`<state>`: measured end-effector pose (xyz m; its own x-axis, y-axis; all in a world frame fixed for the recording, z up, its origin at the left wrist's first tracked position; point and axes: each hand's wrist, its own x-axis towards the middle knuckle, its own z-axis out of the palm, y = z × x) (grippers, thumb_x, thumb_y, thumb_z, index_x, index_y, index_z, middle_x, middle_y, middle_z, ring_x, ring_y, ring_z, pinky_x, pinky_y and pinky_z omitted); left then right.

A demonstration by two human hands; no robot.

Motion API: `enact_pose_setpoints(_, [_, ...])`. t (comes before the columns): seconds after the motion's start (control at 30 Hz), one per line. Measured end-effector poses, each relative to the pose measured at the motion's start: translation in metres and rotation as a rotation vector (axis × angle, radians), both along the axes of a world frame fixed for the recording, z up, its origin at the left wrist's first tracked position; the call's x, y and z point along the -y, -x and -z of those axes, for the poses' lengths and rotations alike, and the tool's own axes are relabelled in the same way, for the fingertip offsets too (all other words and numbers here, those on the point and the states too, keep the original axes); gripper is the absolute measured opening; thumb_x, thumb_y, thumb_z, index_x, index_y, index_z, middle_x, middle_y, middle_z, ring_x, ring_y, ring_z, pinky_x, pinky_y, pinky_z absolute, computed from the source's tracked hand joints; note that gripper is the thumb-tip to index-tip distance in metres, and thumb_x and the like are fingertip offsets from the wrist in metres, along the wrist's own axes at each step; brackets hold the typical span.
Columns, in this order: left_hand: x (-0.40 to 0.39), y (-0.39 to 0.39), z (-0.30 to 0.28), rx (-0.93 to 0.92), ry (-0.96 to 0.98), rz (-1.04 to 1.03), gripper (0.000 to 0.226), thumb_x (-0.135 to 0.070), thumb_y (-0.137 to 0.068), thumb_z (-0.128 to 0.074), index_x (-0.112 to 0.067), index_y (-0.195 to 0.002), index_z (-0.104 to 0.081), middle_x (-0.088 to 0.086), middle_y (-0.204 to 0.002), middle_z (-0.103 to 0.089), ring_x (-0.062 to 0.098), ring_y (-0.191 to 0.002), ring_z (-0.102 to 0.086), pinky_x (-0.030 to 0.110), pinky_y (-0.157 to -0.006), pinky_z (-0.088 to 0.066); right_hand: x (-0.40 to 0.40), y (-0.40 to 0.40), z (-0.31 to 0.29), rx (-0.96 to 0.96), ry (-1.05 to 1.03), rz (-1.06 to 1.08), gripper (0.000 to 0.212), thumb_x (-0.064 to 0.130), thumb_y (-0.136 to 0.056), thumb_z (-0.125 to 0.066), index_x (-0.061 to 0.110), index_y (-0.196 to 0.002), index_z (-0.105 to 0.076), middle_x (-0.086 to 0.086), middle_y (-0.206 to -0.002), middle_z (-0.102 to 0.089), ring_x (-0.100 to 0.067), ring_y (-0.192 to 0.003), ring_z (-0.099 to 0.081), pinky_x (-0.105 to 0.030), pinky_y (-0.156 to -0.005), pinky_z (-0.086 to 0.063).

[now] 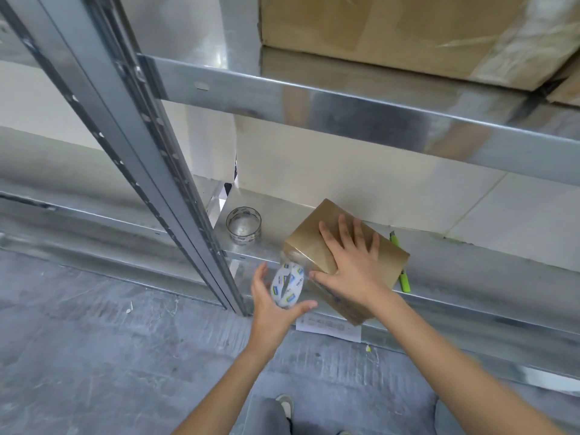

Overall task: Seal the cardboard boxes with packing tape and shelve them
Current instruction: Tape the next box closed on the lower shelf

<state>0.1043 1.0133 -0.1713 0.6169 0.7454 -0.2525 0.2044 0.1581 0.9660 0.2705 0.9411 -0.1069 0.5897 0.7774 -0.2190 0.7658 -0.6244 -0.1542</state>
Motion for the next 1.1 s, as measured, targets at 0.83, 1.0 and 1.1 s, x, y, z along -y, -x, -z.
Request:
enact_pose_setpoints(0.83, [-0.035, -0.037, -0.094, -0.217, -0.523, -0.045, 0.035, -0.024, -0.089, -0.061, -0.015, -0.061, -0.041, -0.004, -0.054, -0.038, 0.018, -0.055, -0.032, 0.036, -0.053, -0.028, -0.002, -0.03, -0.053, -0.102, -0.182, -0.154, 0.058, 0.029, -0.103, -0.035, 0.041, -0.154, -0.008, 0.019, -0.16, -0.014, -0.016, -0.14, -0.036, -0.037, -0.101, -0.044])
enact_pose_setpoints(1.0, [-0.043, -0.023, -0.101, -0.458, -0.632, 0.02, 0.043, -0.027, -0.089, -0.06, -0.012, -0.06, -0.032, 0.003, -0.053, -0.039, 0.029, -0.059, -0.035, 0.037, -0.053, -0.027, -0.003, -0.046, -0.055, -0.185, -0.185, -0.079, 0.056, 0.03, -0.103, -0.034, 0.052, -0.149, -0.011, 0.026, -0.158, -0.016, -0.011, -0.136, -0.041, -0.031, -0.102, -0.041])
enact_pose_setpoints(1.1, [-0.038, -0.016, -0.094, -0.509, -0.63, 0.042, 0.041, -0.028, -0.09, -0.059, -0.013, -0.062, -0.033, 0.0, -0.055, -0.04, 0.031, -0.062, -0.04, 0.036, -0.055, -0.03, -0.007, -0.059, -0.057, -0.335, -0.191, -0.014, 0.055, 0.029, -0.104, -0.037, 0.055, -0.148, -0.016, 0.029, -0.154, -0.024, -0.007, -0.136, -0.04, -0.026, -0.107, -0.032])
